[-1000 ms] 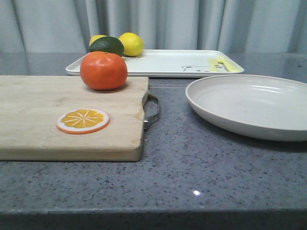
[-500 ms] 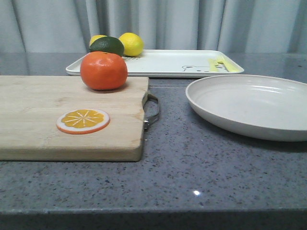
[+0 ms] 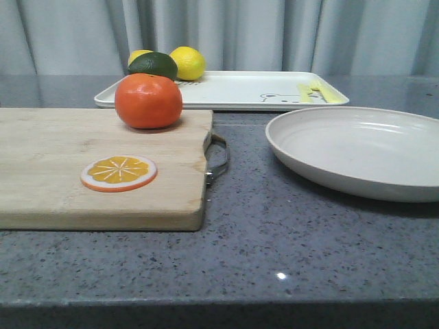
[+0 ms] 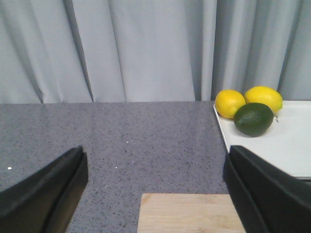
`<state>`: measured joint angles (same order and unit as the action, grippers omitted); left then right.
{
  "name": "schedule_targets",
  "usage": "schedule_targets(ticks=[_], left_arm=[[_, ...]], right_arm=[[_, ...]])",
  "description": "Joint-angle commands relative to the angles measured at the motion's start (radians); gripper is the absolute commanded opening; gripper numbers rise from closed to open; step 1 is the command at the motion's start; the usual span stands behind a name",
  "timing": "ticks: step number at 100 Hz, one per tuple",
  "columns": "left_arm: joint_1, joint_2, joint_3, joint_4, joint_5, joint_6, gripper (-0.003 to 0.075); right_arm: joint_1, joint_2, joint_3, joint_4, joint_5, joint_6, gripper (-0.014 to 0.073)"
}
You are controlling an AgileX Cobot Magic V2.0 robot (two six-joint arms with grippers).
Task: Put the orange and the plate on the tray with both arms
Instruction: 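Move the left gripper down over the orange on the cutting board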
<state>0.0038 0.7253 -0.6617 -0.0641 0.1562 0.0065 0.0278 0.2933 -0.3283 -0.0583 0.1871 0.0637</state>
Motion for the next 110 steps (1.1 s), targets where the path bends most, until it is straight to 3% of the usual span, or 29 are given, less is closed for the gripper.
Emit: schedule_targets(ticks=[1, 37, 58, 81, 110], left_arm=[[-0.036, 0.064, -0.083, -0.008, -0.031, 0.001, 0.0558], [-0.251, 0.307, -0.28, -0.008, 0.078, 0.001, 0.0561], [-0.351, 0.445, -0.403, -0.009, 0.153, 0.001, 0.0688], [-0.431, 0.616, -0.581, -0.077, 0.372, 0.001, 0.0682], [-0.44, 0.818, -0.806, -0.193, 0.629, 0.001, 0.0682]], right_arm=[[-0.008, 0.017, -0.036, -0.002, -0.073, -0.001, -0.0057], [-0.008, 0.017, -0.036, -0.002, -0.073, -0.001, -0.0057], [-0.008, 0.017, -0.036, -0.002, -0.073, -0.001, -0.0057], [-0.008, 0.017, -0.036, -0.002, -0.073, -0.001, -0.0057], [-0.008, 0.017, -0.036, -0.002, -0.073, -0.001, -0.0057]])
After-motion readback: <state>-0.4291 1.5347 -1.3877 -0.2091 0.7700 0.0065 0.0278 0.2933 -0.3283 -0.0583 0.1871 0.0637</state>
